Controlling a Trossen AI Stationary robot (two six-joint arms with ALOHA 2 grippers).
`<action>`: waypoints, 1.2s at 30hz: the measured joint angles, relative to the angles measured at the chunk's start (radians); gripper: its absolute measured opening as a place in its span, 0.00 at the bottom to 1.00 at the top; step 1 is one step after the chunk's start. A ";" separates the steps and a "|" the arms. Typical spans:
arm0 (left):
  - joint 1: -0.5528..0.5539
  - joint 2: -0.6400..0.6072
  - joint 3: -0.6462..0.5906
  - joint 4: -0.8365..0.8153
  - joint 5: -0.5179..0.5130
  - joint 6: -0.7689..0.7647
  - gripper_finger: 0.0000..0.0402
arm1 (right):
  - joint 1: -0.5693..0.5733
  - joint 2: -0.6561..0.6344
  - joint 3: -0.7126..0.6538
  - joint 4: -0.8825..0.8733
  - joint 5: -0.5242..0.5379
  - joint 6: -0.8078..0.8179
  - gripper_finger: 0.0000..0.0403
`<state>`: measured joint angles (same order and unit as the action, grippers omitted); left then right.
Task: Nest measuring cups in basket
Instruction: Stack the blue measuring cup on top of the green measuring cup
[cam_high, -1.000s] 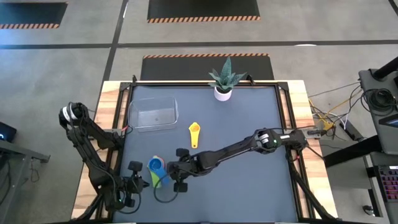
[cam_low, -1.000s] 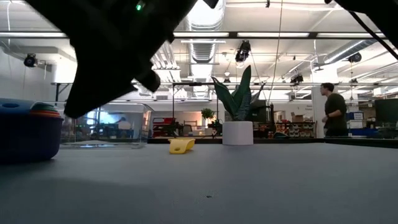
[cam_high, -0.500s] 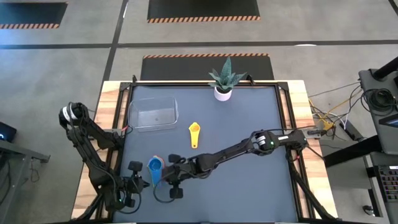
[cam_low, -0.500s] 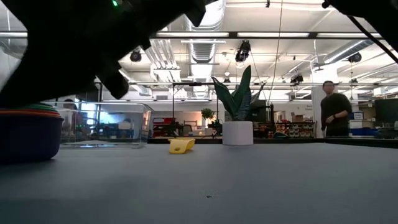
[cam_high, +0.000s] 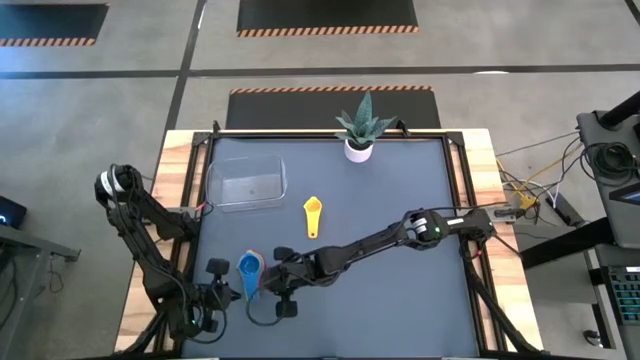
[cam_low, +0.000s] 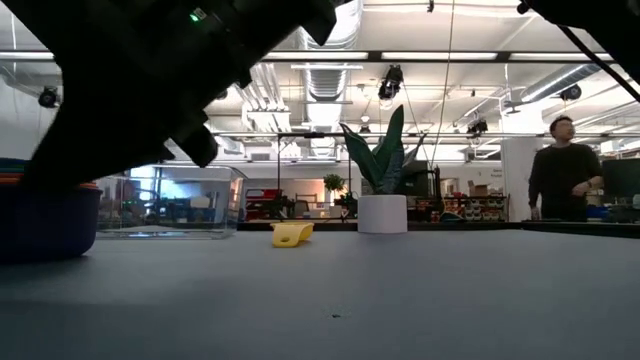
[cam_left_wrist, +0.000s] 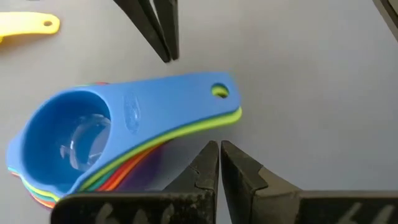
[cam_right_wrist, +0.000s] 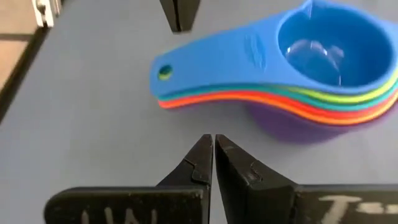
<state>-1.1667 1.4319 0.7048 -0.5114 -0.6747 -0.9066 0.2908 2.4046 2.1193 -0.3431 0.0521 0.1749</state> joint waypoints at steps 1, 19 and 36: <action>0.000 0.000 0.000 0.000 -0.009 0.000 0.00 | 0.001 0.000 0.000 0.013 0.000 -0.001 0.02; 0.010 0.045 -0.001 0.043 -0.078 0.043 0.00 | 0.003 0.001 -0.011 0.115 0.004 -0.019 0.02; 0.012 0.045 -0.001 0.052 -0.076 0.057 0.00 | 0.004 0.002 -0.058 0.215 0.027 -0.019 0.02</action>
<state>-1.1545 1.4765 0.7040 -0.4597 -0.7511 -0.8497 0.2943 2.4069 2.0611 -0.1285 0.0795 0.1555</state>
